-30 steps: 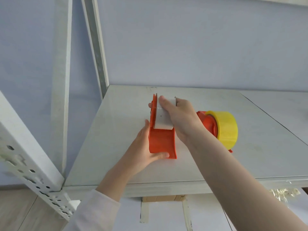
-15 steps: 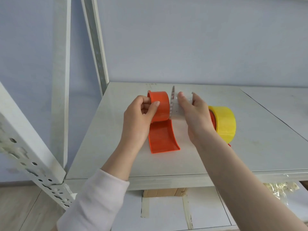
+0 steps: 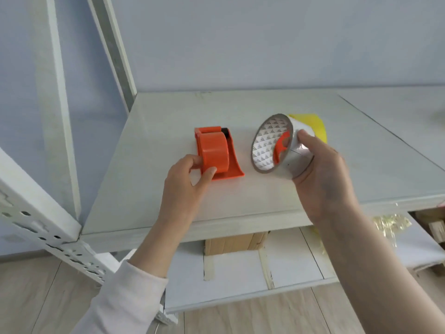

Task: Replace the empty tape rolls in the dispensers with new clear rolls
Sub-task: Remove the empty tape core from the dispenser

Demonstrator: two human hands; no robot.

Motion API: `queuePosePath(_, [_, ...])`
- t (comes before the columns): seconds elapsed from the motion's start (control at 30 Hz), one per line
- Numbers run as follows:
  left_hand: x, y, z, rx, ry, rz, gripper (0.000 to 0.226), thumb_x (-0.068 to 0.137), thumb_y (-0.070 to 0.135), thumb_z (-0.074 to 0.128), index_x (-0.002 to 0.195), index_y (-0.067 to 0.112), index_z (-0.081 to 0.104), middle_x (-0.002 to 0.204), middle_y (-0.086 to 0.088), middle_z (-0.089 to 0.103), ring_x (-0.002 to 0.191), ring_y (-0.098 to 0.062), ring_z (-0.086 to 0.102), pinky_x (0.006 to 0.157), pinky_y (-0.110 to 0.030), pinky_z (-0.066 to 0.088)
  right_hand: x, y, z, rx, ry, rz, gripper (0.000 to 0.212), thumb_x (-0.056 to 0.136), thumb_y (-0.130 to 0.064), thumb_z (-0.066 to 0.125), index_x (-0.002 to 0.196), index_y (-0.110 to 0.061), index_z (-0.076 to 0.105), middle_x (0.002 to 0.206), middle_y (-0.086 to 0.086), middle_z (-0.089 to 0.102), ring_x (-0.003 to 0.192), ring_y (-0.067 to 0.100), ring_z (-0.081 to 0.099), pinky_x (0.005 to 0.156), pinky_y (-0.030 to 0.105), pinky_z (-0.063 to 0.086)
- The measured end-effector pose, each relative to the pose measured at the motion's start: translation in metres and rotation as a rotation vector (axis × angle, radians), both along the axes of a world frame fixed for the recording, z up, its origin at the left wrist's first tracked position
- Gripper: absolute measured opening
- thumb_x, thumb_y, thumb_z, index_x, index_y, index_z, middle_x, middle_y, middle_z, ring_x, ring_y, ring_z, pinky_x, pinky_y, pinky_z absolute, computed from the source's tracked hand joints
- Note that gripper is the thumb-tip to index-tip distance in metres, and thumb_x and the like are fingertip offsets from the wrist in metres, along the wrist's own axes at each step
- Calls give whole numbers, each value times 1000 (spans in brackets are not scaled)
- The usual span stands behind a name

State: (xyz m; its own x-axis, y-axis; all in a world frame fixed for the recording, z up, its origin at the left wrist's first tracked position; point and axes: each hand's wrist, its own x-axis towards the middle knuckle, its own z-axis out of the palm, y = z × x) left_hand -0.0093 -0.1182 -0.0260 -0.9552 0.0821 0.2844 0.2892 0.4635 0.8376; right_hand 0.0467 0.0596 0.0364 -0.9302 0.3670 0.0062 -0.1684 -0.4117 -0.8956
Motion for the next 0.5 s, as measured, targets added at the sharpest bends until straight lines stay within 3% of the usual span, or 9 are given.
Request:
queuePosePath(0.07, [6,-1,-8,48,-22,37,45,81,41,60,117,15,52,114,4,57,115,-19,52,96,-28,38,15,4,-7,-119,1,66,24,89,-15,46,102,-5,64,87,6,68,78,15,64,76,26,53])
queuePosePath(0.13, [20,2,-12,87,73,146,64,78,53,50,126,11,47,125,1,52,123,-21,47,106,-34,35,33,9,-14,-203,-9,85,21,89,-15,43,94,-7,61,68,-1,67,61,10,62,58,19,51])
queuePosePath(0.2, [42,13,-10,190,237,195,55,85,46,46,123,7,48,125,-2,51,122,-20,47,105,-30,35,55,16,-22,-268,-27,89,18,82,-17,46,94,-8,56,56,-4,59,50,9,54,51,19,45])
queuePosePath(0.3, [84,50,-8,339,309,-12,31,90,30,45,114,10,50,118,-1,56,114,-11,53,96,-20,39,91,36,-36,-372,-67,88,27,68,-22,51,92,-10,56,54,-4,51,47,10,45,49,20,39])
queuePosePath(0.37, [111,83,-11,449,161,-228,32,87,33,45,113,15,51,117,6,58,114,-6,54,95,-19,42,118,56,-43,-454,-71,72,23,67,-22,50,84,-10,59,52,-5,46,45,10,40,46,20,37])
queuePosePath(0.43, [136,118,-16,569,-160,-418,41,82,45,47,116,24,53,119,14,61,117,-7,56,98,-27,45,148,79,-50,-542,-75,34,19,68,-21,48,78,-10,59,51,-6,42,43,9,36,42,19,35])
queuePosePath(0.5, [159,156,-24,638,-522,-611,52,79,54,50,123,25,54,124,10,63,120,-13,57,101,-35,46,183,106,-59,-591,-79,-19,18,68,-21,46,76,-10,58,50,-6,40,42,8,34,41,19,33])
